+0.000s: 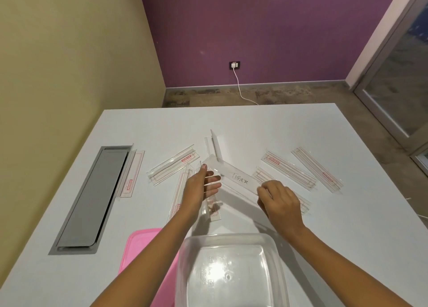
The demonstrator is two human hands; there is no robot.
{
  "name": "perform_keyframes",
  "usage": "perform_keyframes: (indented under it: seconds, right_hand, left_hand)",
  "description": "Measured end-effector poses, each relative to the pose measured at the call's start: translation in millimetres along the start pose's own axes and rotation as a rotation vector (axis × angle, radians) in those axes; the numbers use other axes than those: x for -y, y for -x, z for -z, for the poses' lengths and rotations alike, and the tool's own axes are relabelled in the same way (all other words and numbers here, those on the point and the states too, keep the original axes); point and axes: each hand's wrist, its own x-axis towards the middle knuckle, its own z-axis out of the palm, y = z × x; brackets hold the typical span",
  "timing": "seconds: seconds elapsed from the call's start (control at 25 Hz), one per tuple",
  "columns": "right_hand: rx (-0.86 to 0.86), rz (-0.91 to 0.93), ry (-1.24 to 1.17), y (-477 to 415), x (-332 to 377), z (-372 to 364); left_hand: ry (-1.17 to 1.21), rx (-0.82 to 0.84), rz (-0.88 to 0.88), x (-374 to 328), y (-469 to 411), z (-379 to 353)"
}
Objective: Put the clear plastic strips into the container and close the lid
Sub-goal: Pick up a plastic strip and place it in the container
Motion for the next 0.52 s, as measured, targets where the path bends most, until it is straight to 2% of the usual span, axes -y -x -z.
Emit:
perform_keyframes:
  seconds: [0.12, 0.24, 0.36, 0.52]
  right_hand:
    - [-0.039, 0.095, -0.005, 1.5, 6.2, 13.0]
    - [-0.031, 0.073, -0.055, 3.6, 12.5, 23.8]
    - [0.146, 0.017, -0.164, 5.9, 16.1, 38.7]
    - [0.469, -0.079, -0.27, 5.8, 25.3, 61.3]
  left_hand:
    - [0.066, -0.038, -0.057, 4.3, 12.0, 6.7]
    - [0.07, -0.093, -0.109, 5.6, 27.8, 11.7]
    - [0.087, -0.136, -0.137, 5.4, 49.3, 17.1]
    - [0.061, -0.069, -0.173, 14.9, 74.0, 25.2]
